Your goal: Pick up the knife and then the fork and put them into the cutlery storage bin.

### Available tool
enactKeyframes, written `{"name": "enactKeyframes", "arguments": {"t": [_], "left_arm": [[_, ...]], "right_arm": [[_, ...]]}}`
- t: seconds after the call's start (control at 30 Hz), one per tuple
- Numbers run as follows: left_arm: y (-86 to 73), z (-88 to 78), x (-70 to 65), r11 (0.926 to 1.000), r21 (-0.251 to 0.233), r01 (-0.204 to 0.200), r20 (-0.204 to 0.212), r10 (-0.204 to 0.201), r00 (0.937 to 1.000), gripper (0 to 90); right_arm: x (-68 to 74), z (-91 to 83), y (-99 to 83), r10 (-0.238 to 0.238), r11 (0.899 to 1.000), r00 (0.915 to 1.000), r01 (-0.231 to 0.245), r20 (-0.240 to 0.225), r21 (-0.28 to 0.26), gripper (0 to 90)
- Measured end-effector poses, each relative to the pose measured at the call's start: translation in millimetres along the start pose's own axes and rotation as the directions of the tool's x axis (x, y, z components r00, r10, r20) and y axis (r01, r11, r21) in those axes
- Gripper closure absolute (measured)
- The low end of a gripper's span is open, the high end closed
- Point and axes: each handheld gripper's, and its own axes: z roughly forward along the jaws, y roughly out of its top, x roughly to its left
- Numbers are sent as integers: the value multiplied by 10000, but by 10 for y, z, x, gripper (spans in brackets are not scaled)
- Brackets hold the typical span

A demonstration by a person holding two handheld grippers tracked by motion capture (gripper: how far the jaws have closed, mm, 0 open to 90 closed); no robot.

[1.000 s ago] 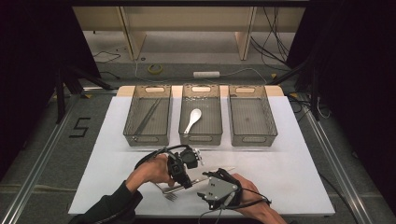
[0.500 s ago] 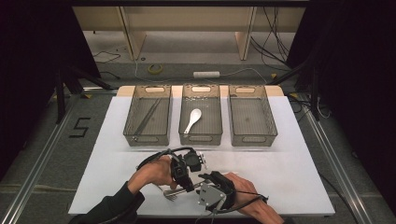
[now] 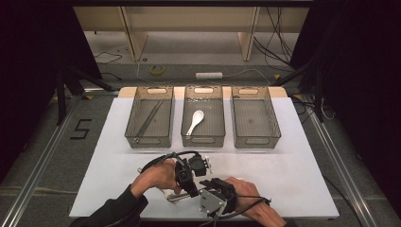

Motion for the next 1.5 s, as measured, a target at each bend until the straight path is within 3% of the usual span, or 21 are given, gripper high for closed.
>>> {"name": "enactKeyframes", "arguments": {"t": [0.07, 0.27, 0.53, 0.67, 0.77, 0.83, 1.0, 1.1, 1.23, 1.3, 1.4, 1.47, 1.5], "left_arm": [[4, -3, -3, 10000, -7, 36, -46, -36, 10000, 793], [8, 3, -1, 10000, -2, 16, -28, -16, 10000, 792], [14, 2, -12, 9998, -205, -57, 93, 59, 9999, 784], [10, -7, -9, 9993, -377, -41, 131, 46, 9999, 769], [7, -31, 7, 9980, -626, 39, -47, -42, 10000, 739], [-3, -75, 28, 9957, -909, 147, -228, -168, 9996, 686], [-78, -193, 80, 9874, -1544, 358, -543, -446, 9975, 606], [-128, -254, 101, 9782, -1999, 554, -734, -713, 9947, 571], [-222, -336, 116, 9589, -2742, 731, -995, -1038, 9896, 500], [-282, -372, 131, 9440, -3172, 905, -1128, -1323, 9848, 436], [-396, -429, 158, 9310, -3528, 935, -1352, -1496, 9795, 363], [-491, -467, 188, 9130, -3960, 980, -1397, -1654, 9763, 328], [-541, -484, 205, 9018, -4179, 1105, -1462, -1867, 9715, 308]], "right_arm": [[0, 2, -1, -435, 9990, 9991, 435, -1, -41, 704], [41, 4, 11, -651, 9979, 9978, 651, 77, 51, 756], [46, -9, -16, -1211, 9926, 9918, 1208, -408, -95, 819], [11, -28, -36, -1170, 9931, 9914, 1162, -594, -169, 823], [-14, -38, -55, -785, 9967, 9947, 770, -662, -238, 826], [-41, -38, -78, -751, 9971, 9948, 742, -691, -156, 828], [-83, -33, -169, -151, 9998, 9969, 159, -778, 100, 830], [-140, -46, -217, 258, 9995, 9970, -245, -727, 192, 830], [-232, -74, -307, 747, 9968, 9949, -726, -678, 326, 831], [-268, -89, -359, 1229, 9920, 9903, -1206, -645, 383, 831], [-348, -127, -457, 1677, 9853, 9848, -1658, -451, 419, 832], [-424, -166, -533, 1977, 9794, 9797, -1959, -339, 495, 832], [-455, -186, -569, 2221, 9739, 9747, -2204, -266, 532, 832]]}}
